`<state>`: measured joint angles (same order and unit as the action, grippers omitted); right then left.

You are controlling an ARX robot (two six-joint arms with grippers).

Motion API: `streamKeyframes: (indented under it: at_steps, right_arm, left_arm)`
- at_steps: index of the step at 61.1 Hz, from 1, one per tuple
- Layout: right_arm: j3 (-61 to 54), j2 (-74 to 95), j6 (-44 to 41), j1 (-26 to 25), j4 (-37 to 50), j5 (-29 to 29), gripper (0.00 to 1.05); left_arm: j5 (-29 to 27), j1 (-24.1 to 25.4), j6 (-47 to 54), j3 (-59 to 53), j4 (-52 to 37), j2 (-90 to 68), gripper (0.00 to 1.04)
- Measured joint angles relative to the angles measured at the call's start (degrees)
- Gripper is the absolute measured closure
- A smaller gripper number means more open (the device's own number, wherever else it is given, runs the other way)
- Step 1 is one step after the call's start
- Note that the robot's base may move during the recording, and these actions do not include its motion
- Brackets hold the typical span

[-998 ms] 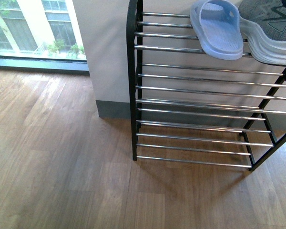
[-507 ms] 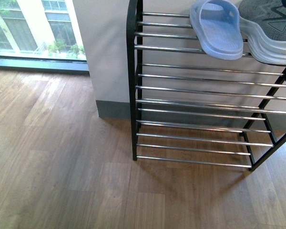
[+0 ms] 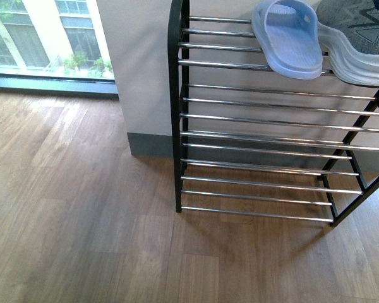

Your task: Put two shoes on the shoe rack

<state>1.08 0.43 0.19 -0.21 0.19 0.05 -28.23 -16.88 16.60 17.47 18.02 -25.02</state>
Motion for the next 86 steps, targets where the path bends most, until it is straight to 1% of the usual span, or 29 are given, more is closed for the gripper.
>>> streamKeyframes:
  at_steps: [9, 11, 13, 14, 16, 19, 24, 27, 29, 32, 37, 40, 42, 43, 86]
  right_arm:
    - [0.00, -0.07, 0.00, 0.00, 0.00, 0.00, 1.03]
    - [0.00, -0.07, 0.00, 0.00, 0.00, 0.00, 1.00]
    - [0.00, -0.07, 0.00, 0.00, 0.00, 0.00, 0.91]
    - [0.00, -0.07, 0.00, 0.00, 0.00, 0.00, 0.89]
    - [0.00, -0.07, 0.00, 0.00, 0.00, 0.00, 0.82]
    - [0.00, -0.07, 0.00, 0.00, 0.00, 0.00, 0.75]
    - [0.00, -0.07, 0.00, 0.00, 0.00, 0.00, 0.59]
    - [0.00, -0.07, 0.00, 0.00, 0.00, 0.00, 0.53]
    - [0.00, -0.07, 0.00, 0.00, 0.00, 0.00, 0.45]
    - [0.00, -0.09, 0.00, 0.00, 0.00, 0.00, 0.38]
    - [0.00, -0.09, 0.00, 0.00, 0.00, 0.00, 0.23]
    - [0.00, -0.09, 0.00, 0.00, 0.00, 0.00, 0.16]
    - [0.00, -0.09, 0.00, 0.00, 0.00, 0.00, 0.10]
    - [0.00, -0.09, 0.00, 0.00, 0.00, 0.00, 0.08]
    - [0.00, -0.15, 0.00, 0.02, 0.00, 0.00, 0.09]
  left_arm:
    - [-0.07, 0.00, 0.00, 0.00, 0.00, 0.00, 1.03]
    - [-0.07, 0.00, 0.00, 0.00, 0.00, 0.00, 1.03]
    - [-0.07, 0.00, 0.00, 0.00, 0.00, 0.00, 1.03]
    - [-0.09, 0.00, 0.00, 0.00, 0.00, 0.00, 1.03]
    - [-0.09, 0.00, 0.00, 0.00, 0.00, 0.00, 1.03]
    - [-0.09, 0.00, 0.00, 0.00, 0.00, 0.00, 1.03]
    - [-0.07, 0.00, 0.00, 0.00, 0.00, 0.00, 1.03]
    - [-0.09, 0.00, 0.00, 0.00, 0.00, 0.00, 1.03]
    - [-0.09, 0.00, 0.00, 0.00, 0.00, 0.00, 1.03]
    - [-0.09, 0.00, 0.00, 0.00, 0.00, 0.00, 1.03]
    - [-0.07, 0.00, 0.00, 0.00, 0.00, 0.00, 1.03]
    - [-0.07, 0.00, 0.00, 0.00, 0.00, 0.00, 1.03]
    - [-0.09, 0.00, 0.00, 0.00, 0.00, 0.00, 1.03]
    - [-0.07, 0.00, 0.00, 0.00, 0.00, 0.00, 1.03]
    - [-0.09, 0.00, 0.00, 0.00, 0.00, -0.11, 1.03]
